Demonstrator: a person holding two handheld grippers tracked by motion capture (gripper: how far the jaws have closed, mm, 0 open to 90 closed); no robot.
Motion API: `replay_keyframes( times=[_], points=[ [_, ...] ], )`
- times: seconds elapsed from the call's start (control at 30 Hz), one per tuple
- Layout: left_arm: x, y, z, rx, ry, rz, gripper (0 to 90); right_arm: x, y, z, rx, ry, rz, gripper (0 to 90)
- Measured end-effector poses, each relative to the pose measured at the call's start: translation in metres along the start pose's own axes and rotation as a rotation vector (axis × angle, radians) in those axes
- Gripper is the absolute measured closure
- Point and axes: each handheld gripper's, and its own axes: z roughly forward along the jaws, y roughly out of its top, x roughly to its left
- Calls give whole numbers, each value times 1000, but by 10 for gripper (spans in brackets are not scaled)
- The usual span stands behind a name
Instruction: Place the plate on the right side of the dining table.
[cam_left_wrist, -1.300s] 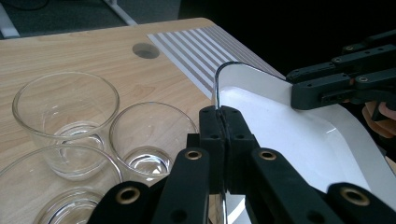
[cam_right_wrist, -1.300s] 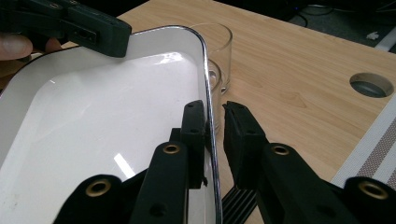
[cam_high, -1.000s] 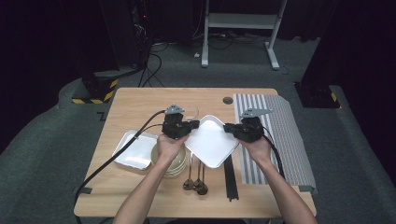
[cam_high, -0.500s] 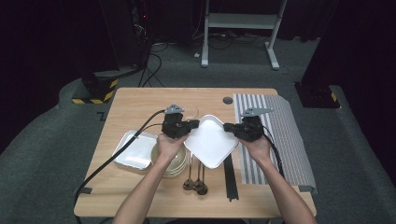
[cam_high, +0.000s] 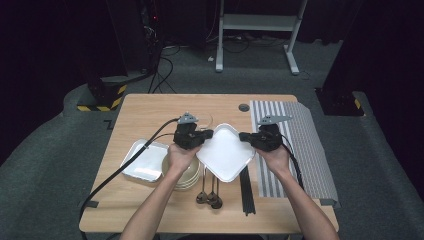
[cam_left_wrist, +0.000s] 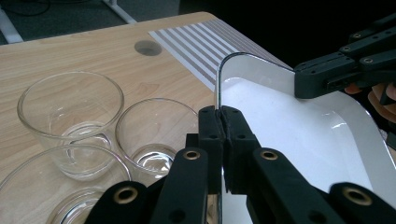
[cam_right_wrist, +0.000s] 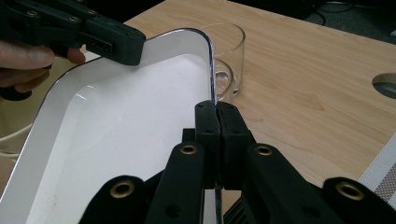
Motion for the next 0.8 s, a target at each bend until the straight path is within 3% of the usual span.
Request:
replay_keyframes(
  times=[0.33, 0.53, 0.8],
  points=[
    [-2, -1, -1, -6, 2, 19, 871, 0, 0, -3, 0, 8, 5, 884],
    [-2, 0, -3, -16, 5, 36, 858, 4, 1, -5, -17, -14, -18, 885],
    [-2, 0, -7, -8, -6, 48, 795, -1, 0, -10, -17, -31, 1, 884]
  ],
)
